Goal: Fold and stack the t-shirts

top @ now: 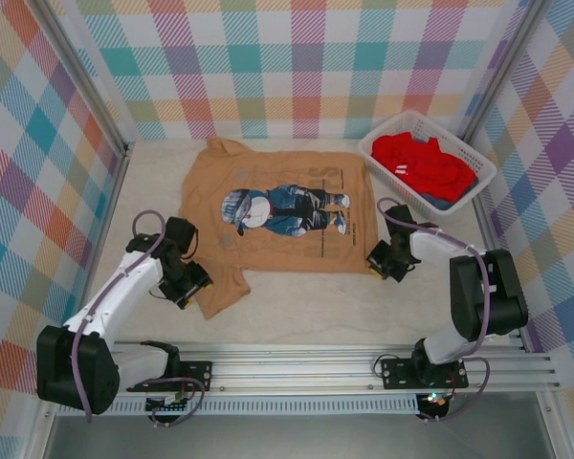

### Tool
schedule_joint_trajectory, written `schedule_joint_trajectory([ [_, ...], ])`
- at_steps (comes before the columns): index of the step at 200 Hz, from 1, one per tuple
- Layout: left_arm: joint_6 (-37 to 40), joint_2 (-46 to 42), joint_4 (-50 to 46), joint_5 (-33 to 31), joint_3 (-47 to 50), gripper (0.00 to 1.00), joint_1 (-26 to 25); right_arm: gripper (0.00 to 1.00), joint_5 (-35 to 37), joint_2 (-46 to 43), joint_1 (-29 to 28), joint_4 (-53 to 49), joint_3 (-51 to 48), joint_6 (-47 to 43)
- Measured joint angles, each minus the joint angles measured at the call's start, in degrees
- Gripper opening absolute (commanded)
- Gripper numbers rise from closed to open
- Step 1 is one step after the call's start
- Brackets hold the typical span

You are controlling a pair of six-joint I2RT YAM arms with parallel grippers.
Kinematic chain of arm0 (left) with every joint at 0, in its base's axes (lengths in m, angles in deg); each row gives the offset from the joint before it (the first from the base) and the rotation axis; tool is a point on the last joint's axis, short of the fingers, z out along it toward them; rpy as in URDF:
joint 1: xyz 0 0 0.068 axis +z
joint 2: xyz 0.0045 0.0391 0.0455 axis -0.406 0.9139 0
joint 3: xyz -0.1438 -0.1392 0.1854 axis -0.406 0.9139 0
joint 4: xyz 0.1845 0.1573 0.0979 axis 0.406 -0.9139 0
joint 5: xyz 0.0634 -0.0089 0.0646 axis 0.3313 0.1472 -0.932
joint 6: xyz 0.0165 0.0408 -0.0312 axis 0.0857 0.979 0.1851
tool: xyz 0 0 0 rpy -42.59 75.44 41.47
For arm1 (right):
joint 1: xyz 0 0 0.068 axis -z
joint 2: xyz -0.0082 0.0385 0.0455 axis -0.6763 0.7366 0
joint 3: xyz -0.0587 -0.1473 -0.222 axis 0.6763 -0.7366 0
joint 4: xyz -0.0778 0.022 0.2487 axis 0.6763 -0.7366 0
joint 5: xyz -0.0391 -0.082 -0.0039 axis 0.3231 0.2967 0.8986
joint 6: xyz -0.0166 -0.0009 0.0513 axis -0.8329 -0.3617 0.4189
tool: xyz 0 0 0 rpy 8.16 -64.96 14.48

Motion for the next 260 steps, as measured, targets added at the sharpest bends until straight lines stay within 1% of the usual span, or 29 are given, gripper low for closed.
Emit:
schedule_joint_trajectory([
  [30,-0.48,-1.11,-0.24,1.18,6.34,0.45,-0.04,0.00,0.26,-0.02,0.00,1.33,1.11,-1.11],
  [61,-2.95,-0.98,4.74,3.61,11.80,0.44,-0.61,0.00,0.17,-0.02,0.00,1.42,3.43,-2.40],
  [84,-4.66,-0.55,8.68,4.31,12.98,0.44,-1.88,0.00,-0.02,-0.02,0.00,1.33,3.58,-2.84],
  [113,-5.51,0.70,12.76,3.78,12.98,0.43,-2.03,0.00,-0.48,-0.02,0.00,1.33,3.58,-3.06],
  [156,-6.12,1.01,15.06,2.14,13.64,0.40,-2.56,0.00,-1.44,-0.02,0.00,1.33,3.58,-3.26],
  [165,-6.21,1.44,15.96,2.10,14.38,0.37,-2.56,0.00,-1.55,-0.02,0.00,1.33,3.58,-3.23],
  [178,-6.49,2.21,17.03,2.08,15.13,0.29,-2.60,0.00,-1.57,-0.02,0.00,1.33,3.58,-3.23],
  [199,-7.06,3.50,16.13,1.62,14.75,0.19,-2.71,0.00,-1.92,-0.02,0.00,1.31,3.58,-3.23],
  [212,-7.65,4.70,15.39,1.03,14.03,0.10,-3.17,0.00,-2.01,-0.02,0.00,1.31,3.58,-3.23],
  [220,-7.89,5.42,14.71,0.57,13.53,0.00,-3.52,0.00,-2.05,-0.04,0.00,1.31,3.58,-3.23],
  [242,-7.98,5.79,14.36,-0.66,12.24,0.00,-4.39,0.00,-2.36,-0.90,-0.04,1.09,3.63,-3.72],
  [260,-7.61,4.33,15.85,-3.82,8.81,0.00,-5.07,0.00,-2.43,-2.93,-0.37,-0.11,4.68,-5.22],
])
